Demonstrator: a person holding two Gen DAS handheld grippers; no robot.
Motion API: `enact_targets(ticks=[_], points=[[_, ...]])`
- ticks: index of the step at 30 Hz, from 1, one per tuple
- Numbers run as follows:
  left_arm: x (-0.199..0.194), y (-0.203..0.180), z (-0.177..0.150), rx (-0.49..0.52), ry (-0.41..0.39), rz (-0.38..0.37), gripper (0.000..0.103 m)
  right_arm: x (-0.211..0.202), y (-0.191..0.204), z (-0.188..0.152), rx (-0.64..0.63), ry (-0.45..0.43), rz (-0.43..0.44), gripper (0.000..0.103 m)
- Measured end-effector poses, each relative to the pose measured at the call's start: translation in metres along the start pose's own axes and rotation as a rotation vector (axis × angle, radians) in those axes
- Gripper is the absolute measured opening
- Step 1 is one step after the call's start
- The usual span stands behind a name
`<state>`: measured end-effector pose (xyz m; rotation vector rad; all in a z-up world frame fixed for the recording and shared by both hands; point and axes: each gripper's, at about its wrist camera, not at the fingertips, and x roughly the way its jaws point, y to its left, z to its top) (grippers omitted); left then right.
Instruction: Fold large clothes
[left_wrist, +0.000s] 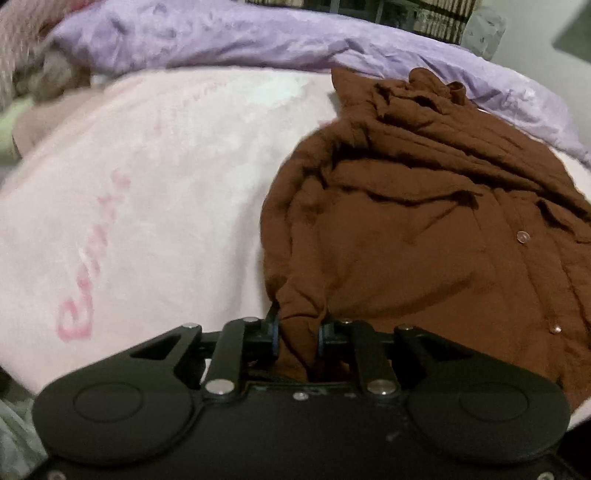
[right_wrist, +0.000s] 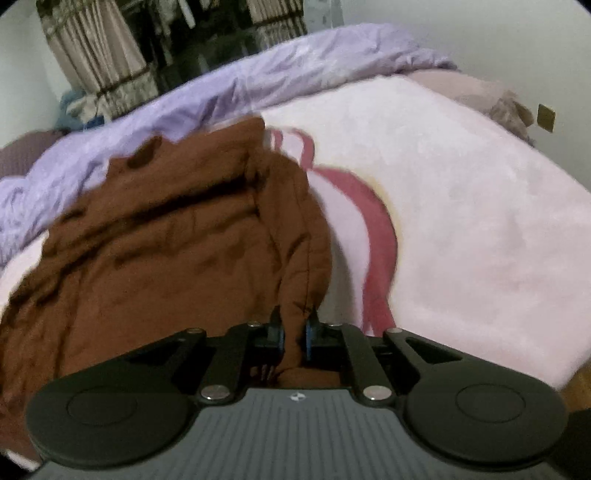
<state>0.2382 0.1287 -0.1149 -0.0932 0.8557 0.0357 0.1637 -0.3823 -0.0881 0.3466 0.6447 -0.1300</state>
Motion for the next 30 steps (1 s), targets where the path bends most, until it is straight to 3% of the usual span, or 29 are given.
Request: enact_targets(ticks=[5,10,15,20,25,29,30], points=[[-0.009,-0.010,0.048,0.025,-0.123,-0.030,0.014,-0.001,0.027,0.054,-0.027,-0.121,0.070,0.009],[-0.001,-0.021,0.113,0.021,-0.230,-0.016,0.014,0.029,0.056,0.118,0.017,-0.225,0.077,0.008],[0.030,-0.034,0.191,0.051,-0.289,0.008,0.014,0.083,0.073,0.181,0.004,-0.258,0.044,0.008],[0.089,-0.039,0.265,0.061,-0.330,0.010,0.014,0.148,0.071,0.220,0.022,-0.239,0.014,0.007],[0.170,-0.042,0.298,0.068,-0.227,-0.004,0.016,0.221,0.070,0.219,0.004,-0.143,-0.038,0.007],[0.221,-0.030,0.311,-0.050,-0.129,-0.051,0.033,0.258,0.056,0.214,0.081,-0.065,-0.019,0.012],[0.223,-0.024,0.314,-0.095,-0.128,-0.075,0.049,0.258,0.050,0.215,0.110,-0.057,0.020,0.017]])
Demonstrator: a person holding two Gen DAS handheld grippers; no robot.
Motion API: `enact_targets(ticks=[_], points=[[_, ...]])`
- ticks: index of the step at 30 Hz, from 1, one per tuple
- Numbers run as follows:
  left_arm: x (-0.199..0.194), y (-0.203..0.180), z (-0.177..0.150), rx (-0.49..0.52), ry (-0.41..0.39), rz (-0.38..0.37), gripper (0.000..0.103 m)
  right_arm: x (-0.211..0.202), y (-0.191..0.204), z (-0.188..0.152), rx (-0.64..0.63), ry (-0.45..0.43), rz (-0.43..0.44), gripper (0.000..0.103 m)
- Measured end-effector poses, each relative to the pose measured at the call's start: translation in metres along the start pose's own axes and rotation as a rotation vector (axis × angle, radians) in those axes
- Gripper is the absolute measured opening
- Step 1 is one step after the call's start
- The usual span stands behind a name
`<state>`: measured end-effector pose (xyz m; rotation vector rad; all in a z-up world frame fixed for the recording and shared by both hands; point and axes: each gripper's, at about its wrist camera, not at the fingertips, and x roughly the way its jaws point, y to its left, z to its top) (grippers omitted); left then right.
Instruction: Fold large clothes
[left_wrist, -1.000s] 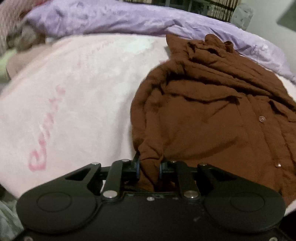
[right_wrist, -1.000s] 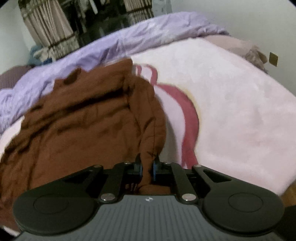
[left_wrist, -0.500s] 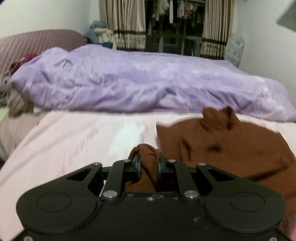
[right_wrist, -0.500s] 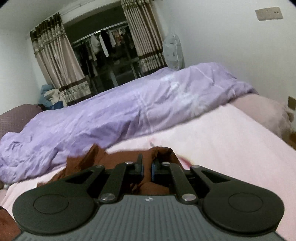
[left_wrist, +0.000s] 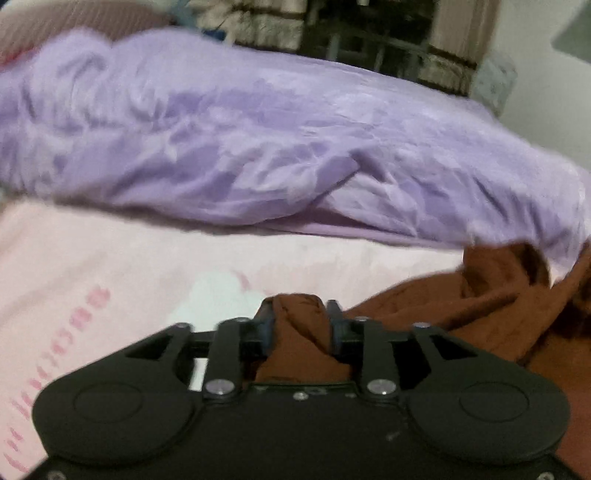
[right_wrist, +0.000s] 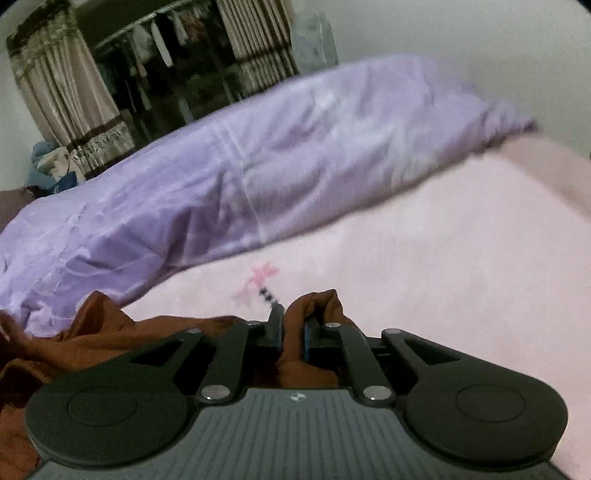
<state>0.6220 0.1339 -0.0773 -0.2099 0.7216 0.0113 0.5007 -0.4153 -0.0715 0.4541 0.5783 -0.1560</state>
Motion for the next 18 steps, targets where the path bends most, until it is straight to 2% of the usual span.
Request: enact_targets(ticks=[1,2,3,5,8,9,10,12,14,18], points=[[-0.005,0.007,0.004,-0.038,-0.021,-0.012,0.064,-0.004,-0.005,0.002,0.024,-0.001,0.036,0.024],[-0.011,0.011,0.006,-0.059,-0.055,0.009,0.097,-0.009,-0.010,0.005,0.050,-0.009,0.074,0.025],[-0.021,0.015,0.009,-0.068,-0.106,0.040,0.103,-0.016,-0.017,0.009,0.086,-0.012,0.106,0.029],[-0.044,0.028,0.015,-0.097,-0.186,0.068,0.103,-0.023,-0.027,0.020,0.169,0.003,0.150,0.035],[-0.064,0.045,0.017,-0.166,-0.178,0.011,0.103,-0.042,-0.037,0.026,0.218,-0.032,0.164,0.055],[-0.067,0.048,0.014,-0.171,-0.164,-0.007,0.103,-0.052,-0.040,0.027,0.225,-0.079,0.125,0.075],[-0.069,0.048,0.010,-0.164,-0.146,-0.010,0.103,-0.060,-0.042,0.030,0.236,-0.124,0.082,0.088],[-0.069,0.043,-0.003,-0.127,-0.102,0.001,0.103,-0.074,-0.048,0.031,0.254,-0.161,0.036,0.089],[-0.065,0.036,-0.020,-0.103,-0.058,-0.006,0.103,-0.083,-0.051,0.027,0.235,-0.136,0.055,0.089],[-0.043,0.018,-0.047,-0.019,0.064,-0.028,0.103,-0.087,-0.041,0.004,0.074,-0.074,0.052,0.094]])
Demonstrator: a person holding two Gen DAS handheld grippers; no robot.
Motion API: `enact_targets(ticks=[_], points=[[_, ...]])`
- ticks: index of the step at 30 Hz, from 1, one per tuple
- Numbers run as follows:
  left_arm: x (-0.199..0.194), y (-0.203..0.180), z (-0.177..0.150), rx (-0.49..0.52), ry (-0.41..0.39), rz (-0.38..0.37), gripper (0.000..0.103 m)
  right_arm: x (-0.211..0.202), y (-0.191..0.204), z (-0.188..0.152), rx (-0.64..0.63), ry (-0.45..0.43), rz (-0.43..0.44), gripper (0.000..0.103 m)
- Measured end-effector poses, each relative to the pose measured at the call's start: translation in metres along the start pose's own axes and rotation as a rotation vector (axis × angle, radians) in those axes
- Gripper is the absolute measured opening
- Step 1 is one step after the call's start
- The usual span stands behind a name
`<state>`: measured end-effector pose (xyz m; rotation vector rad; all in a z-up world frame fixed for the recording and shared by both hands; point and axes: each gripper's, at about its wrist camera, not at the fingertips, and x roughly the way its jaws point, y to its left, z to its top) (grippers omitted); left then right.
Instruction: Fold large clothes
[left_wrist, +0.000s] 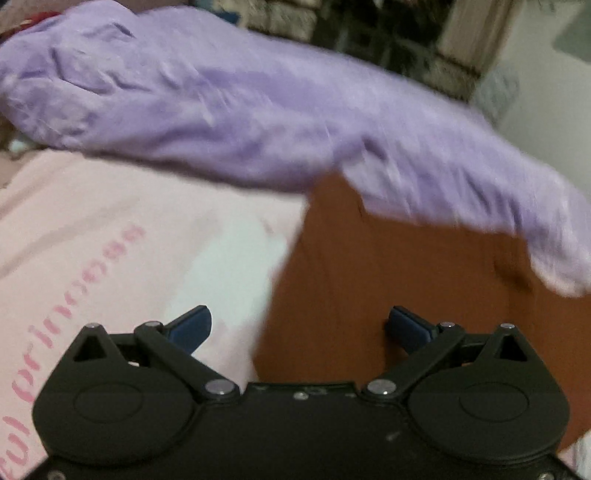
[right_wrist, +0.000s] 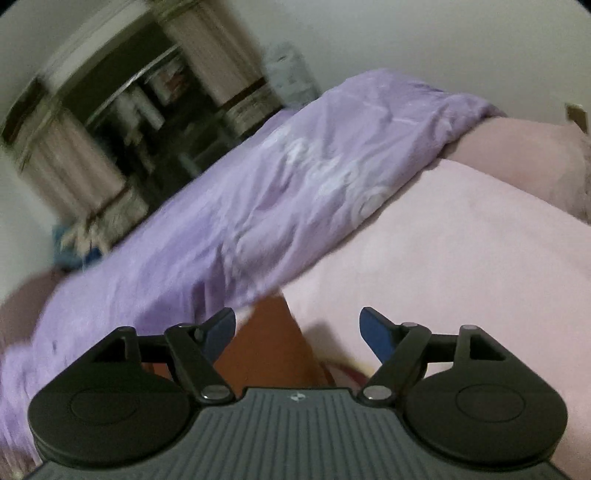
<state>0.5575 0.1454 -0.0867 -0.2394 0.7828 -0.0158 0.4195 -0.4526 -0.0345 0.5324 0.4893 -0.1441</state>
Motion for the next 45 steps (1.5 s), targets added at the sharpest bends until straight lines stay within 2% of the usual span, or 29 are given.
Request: enact_targets(ticks=[1,2,3,4,6,8,11,13,15,18,20,22,23,24,25,26,27,28,29,30,32,34,38,40,42,44,45], points=[[0.005,-0.005,-0.006,0.024,0.010,0.000,0.103,0.003,0.001,-0.003,-0.037,0.022,-0.018,0.094],[0.006,-0.011,-0.013,0.053,-0.008,-0.011,0.089,0.007,0.005,-0.008,-0.072,0.055,-0.037,0.094],[0.004,-0.017,-0.017,0.086,-0.028,-0.030,0.037,0.014,0.008,-0.013,-0.108,0.103,-0.040,0.093],[0.004,-0.022,-0.020,0.108,-0.017,-0.045,0.023,0.022,0.011,-0.016,-0.148,0.156,-0.027,0.071],[-0.005,-0.028,-0.020,0.132,-0.035,-0.034,0.016,0.030,0.015,-0.024,-0.196,0.209,-0.016,0.006],[-0.030,-0.032,-0.018,0.153,-0.079,-0.046,0.014,0.013,0.019,-0.025,-0.207,0.149,-0.019,0.003],[-0.075,-0.030,-0.020,0.151,-0.148,-0.104,0.014,-0.027,0.026,-0.019,-0.220,0.074,0.007,0.003],[-0.092,-0.030,-0.032,0.178,-0.168,-0.090,0.014,-0.044,0.026,-0.021,-0.220,0.057,-0.009,0.003],[-0.084,-0.027,-0.046,0.205,-0.122,-0.055,0.015,-0.042,0.022,-0.027,-0.218,0.076,-0.038,0.003],[-0.042,-0.010,-0.076,0.148,0.022,-0.031,0.019,-0.008,0.001,-0.043,-0.157,0.182,-0.073,0.003],[-0.024,-0.002,-0.088,0.110,0.033,-0.025,0.025,0.017,-0.009,-0.059,-0.141,0.234,-0.097,0.003],[-0.023,0.001,-0.084,0.076,0.023,-0.031,0.027,0.025,-0.008,-0.070,-0.151,0.219,-0.109,0.007],[-0.026,-0.001,-0.079,0.083,0.021,-0.013,0.038,0.023,-0.003,-0.070,-0.187,0.197,-0.134,0.010],[-0.034,-0.004,-0.077,0.101,0.007,0.024,0.047,0.019,0.005,-0.069,-0.239,0.165,-0.182,0.027],[-0.043,-0.010,-0.072,0.133,-0.019,0.071,0.050,0.013,0.011,-0.066,-0.283,0.119,-0.237,0.046],[-0.055,-0.017,-0.068,0.168,-0.059,0.122,0.062,0.005,0.018,-0.064,-0.323,0.057,-0.296,0.052],[-0.065,-0.026,-0.066,0.208,-0.119,0.184,0.071,-0.006,0.024,-0.062,-0.345,-0.029,-0.350,0.054],[-0.077,-0.038,-0.063,0.249,-0.188,0.236,0.073,-0.018,0.028,-0.061,-0.334,-0.119,-0.390,0.043],[-0.083,-0.045,-0.061,0.268,-0.221,0.242,0.075,-0.030,0.034,-0.060,-0.301,-0.208,-0.405,0.035],[-0.088,-0.055,-0.058,0.275,-0.247,0.223,0.075,-0.041,0.041,-0.059,-0.262,-0.281,-0.363,0.017],[-0.087,-0.076,-0.052,0.275,-0.282,0.146,0.078,-0.048,0.058,-0.057,-0.231,-0.286,-0.209,0.017],[-0.073,-0.100,-0.048,0.269,-0.290,0.095,0.080,-0.037,0.087,-0.062,-0.245,-0.216,-0.073,0.018],[-0.026,-0.140,-0.046,0.258,-0.243,0.040,0.081,0.004,0.156,-0.095,-0.322,-0.092,0.090,0.019],[-0.005,-0.150,-0.050,0.276,-0.226,0.033,0.081,0.022,0.186,-0.119,-0.383,-0.066,0.143,0.019],[0.022,-0.153,-0.059,0.285,-0.213,0.078,0.081,0.044,0.205,-0.145,-0.425,-0.042,0.160,0.019],[0.049,-0.149,-0.075,0.282,-0.190,0.107,0.090,0.071,0.208,-0.161,-0.420,0.020,0.124,0.019],[0.058,-0.147,-0.083,0.295,-0.223,0.114,0.094,0.086,0.204,-0.173,-0.423,0.030,0.098,0.017]])
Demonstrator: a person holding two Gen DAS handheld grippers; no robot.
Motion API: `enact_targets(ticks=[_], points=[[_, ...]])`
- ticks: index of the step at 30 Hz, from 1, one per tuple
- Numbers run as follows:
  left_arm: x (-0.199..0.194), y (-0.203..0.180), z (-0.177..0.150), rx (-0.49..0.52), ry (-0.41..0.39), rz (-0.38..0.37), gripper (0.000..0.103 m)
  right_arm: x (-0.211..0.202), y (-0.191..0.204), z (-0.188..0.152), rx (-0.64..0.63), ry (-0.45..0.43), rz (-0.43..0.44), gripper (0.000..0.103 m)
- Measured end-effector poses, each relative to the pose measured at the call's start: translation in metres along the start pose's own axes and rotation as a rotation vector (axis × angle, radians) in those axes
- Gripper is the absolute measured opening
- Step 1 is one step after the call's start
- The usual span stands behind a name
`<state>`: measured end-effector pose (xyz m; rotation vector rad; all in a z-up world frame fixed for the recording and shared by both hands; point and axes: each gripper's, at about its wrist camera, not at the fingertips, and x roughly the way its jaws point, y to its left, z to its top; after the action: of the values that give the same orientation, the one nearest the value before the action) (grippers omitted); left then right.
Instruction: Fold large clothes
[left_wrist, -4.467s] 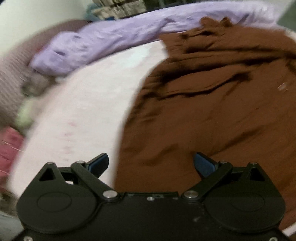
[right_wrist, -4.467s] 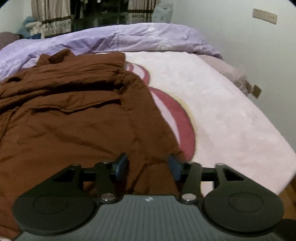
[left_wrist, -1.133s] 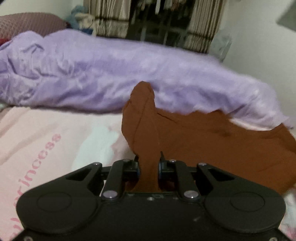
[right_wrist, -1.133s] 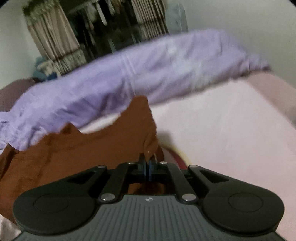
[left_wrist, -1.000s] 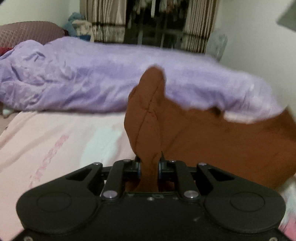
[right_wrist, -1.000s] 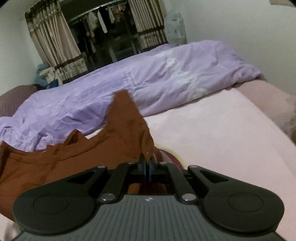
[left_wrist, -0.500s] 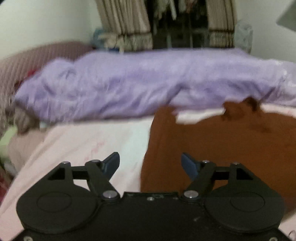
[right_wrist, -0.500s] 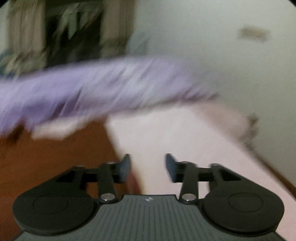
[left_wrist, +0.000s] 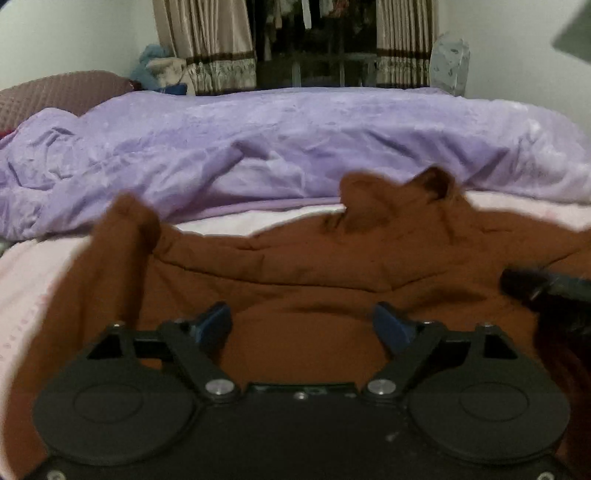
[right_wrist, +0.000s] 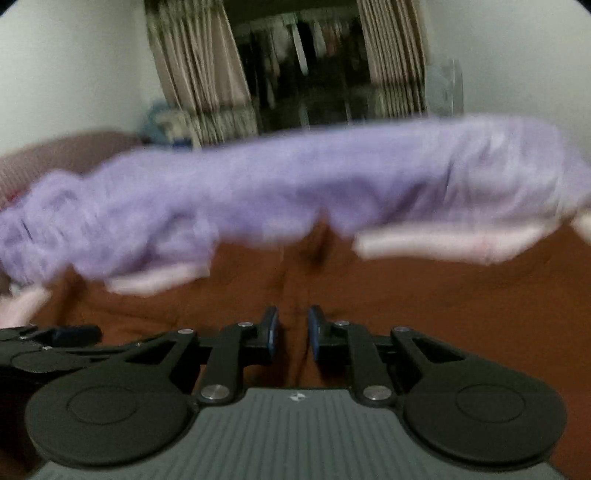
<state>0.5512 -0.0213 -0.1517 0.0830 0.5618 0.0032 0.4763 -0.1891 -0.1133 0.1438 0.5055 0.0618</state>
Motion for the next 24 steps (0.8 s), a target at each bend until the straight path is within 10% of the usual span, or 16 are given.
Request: enact_targets(ticks=[13,17,24], points=[[-0.017,-0.003,0.020,0.050,-0.051,0.060,0.093,-0.037,-0.011,0.018,-0.024,-0.075,0.037,0.019],[-0.032,0.020,0.029,0.115,-0.180,0.202,0.093,-0.048,-0.040,0.035,-0.163,-0.119,-0.053,0.017],[0.027,0.085,0.008,-0.076,0.011,0.177,0.095,-0.009,-0.126,0.019,0.008,0.014,-0.102,0.001]])
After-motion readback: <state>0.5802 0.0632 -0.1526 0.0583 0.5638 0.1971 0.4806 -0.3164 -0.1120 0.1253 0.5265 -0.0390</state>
